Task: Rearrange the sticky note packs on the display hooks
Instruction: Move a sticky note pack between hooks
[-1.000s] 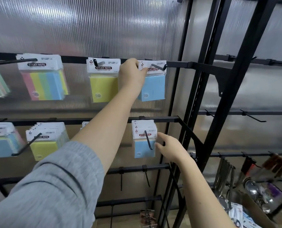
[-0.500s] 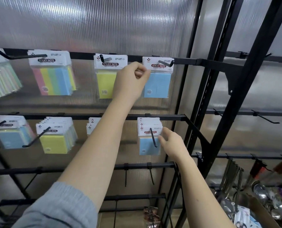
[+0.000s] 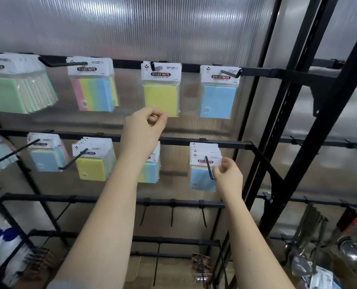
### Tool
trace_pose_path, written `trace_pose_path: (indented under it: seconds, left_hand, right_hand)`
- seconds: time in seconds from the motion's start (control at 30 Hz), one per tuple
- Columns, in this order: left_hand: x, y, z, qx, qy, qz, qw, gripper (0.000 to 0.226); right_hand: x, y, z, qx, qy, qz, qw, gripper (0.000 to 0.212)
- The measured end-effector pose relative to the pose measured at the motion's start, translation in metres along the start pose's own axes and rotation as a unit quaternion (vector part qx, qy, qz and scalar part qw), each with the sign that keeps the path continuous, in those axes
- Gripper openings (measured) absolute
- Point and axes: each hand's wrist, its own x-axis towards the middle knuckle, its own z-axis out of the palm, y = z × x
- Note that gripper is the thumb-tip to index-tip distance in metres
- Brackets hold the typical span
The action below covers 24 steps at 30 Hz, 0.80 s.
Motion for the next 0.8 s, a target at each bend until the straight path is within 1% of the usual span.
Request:
trace_pose_path:
  seconds: [0.07, 0.13, 0.2, 0.27, 0.33, 0.57, 0.67, 0.8]
  left_hand:
    - [-0.004, -0.008, -0.006, 0.007, 0.004, -0.011, 1.000, 0.012]
    - [-0.008, -0.016, -0.010, 0.020, 0.010, -0.019, 1.000, 0.012]
    - [-0.012, -0.024, -0.014, 0.034, 0.016, -0.030, 0.999, 0.013]
    - [-0.015, -0.032, -0.018, 0.043, 0.014, -0.043, 0.998, 0.014]
    - [-0.019, -0.040, -0.020, 0.047, 0.011, -0.059, 0.997, 0.015]
    - [-0.026, -0.067, -0.020, 0.041, 0.019, -0.109, 0.993, 0.022]
    - [-0.027, -0.079, -0.019, 0.059, 0.018, -0.138, 0.989, 0.024]
    - [-0.023, -0.099, -0.015, 0.070, -0.018, -0.193, 0.978, 0.033]
  right_hand:
    - [0.000, 0.000, 0.002, 0.015, 0.034, 0.017, 0.999, 0.037]
    - [0.000, 0.001, 0.004, 0.029, 0.047, 0.055, 0.997, 0.032]
    - [0.001, 0.004, 0.005, 0.063, 0.024, 0.084, 0.994, 0.020]
    - [-0.002, 0.005, 0.007, 0.099, 0.001, 0.086, 0.991, 0.029]
    - [-0.007, 0.004, 0.007, 0.103, -0.001, 0.073, 0.992, 0.031]
    - [-0.012, -0.005, -0.005, 0.054, 0.015, 0.045, 0.997, 0.036]
    - [-0.015, -0.011, -0.017, -0.013, -0.009, 0.028, 0.999, 0.034]
    - [-0.019, -0.023, -0.032, -0.106, -0.044, -0.006, 0.993, 0.034]
